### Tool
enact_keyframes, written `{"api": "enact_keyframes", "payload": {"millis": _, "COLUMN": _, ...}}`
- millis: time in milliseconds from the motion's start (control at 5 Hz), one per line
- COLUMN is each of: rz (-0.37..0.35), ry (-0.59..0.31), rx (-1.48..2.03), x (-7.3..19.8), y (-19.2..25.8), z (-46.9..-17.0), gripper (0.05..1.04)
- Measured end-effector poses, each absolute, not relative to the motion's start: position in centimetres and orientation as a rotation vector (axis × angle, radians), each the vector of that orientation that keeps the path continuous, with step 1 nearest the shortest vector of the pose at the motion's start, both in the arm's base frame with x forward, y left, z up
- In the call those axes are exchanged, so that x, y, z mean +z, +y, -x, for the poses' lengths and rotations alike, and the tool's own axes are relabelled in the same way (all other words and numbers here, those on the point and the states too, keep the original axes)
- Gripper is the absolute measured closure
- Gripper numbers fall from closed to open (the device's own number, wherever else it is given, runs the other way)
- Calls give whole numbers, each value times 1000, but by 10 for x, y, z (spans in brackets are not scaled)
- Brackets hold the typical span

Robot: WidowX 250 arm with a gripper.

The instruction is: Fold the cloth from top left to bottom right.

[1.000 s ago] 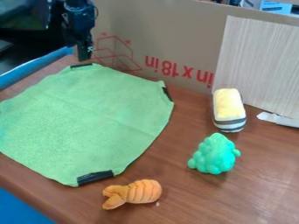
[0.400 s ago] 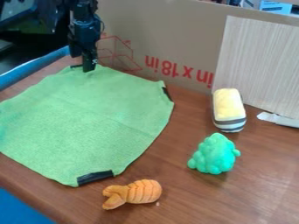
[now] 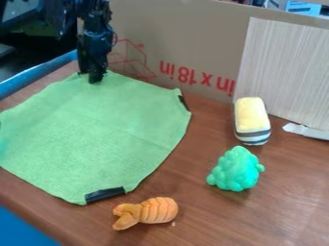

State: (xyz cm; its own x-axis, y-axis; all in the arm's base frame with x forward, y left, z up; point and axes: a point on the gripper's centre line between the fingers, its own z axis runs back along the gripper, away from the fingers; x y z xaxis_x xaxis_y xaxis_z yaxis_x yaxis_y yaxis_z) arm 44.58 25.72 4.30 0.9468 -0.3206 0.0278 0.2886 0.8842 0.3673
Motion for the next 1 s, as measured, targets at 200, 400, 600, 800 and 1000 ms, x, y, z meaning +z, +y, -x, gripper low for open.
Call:
{"api": "enact_keyframes", "payload": {"millis": 200, "rz": -365, "ry": -93, "rx": -313, "x": 43, "y": 257, "z": -446, "gripper": 700}}
{"api": "enact_keyframes", "payload": {"millis": 400, "rz": -360, "ry": -97, "rx": -310, "x": 43, "y": 257, "z": -446, "gripper": 908}}
{"api": "enact_keyframes", "payload": {"millis": 600, "rz": -353, "ry": -95, "rx": -309, "x": 41, "y": 256, "z": -445, "gripper": 1014}}
{"api": "enact_keyframes", "payload": {"millis": 800, "rz": -341, "ry": -108, "rx": -310, "x": 42, "y": 252, "z": -441, "gripper": 1030}}
{"api": "enact_keyframes", "payload": {"millis": 1000, "rz": -319, "ry": -158, "rx": -329, "x": 59, "y": 238, "z": -430, "gripper": 1031}}
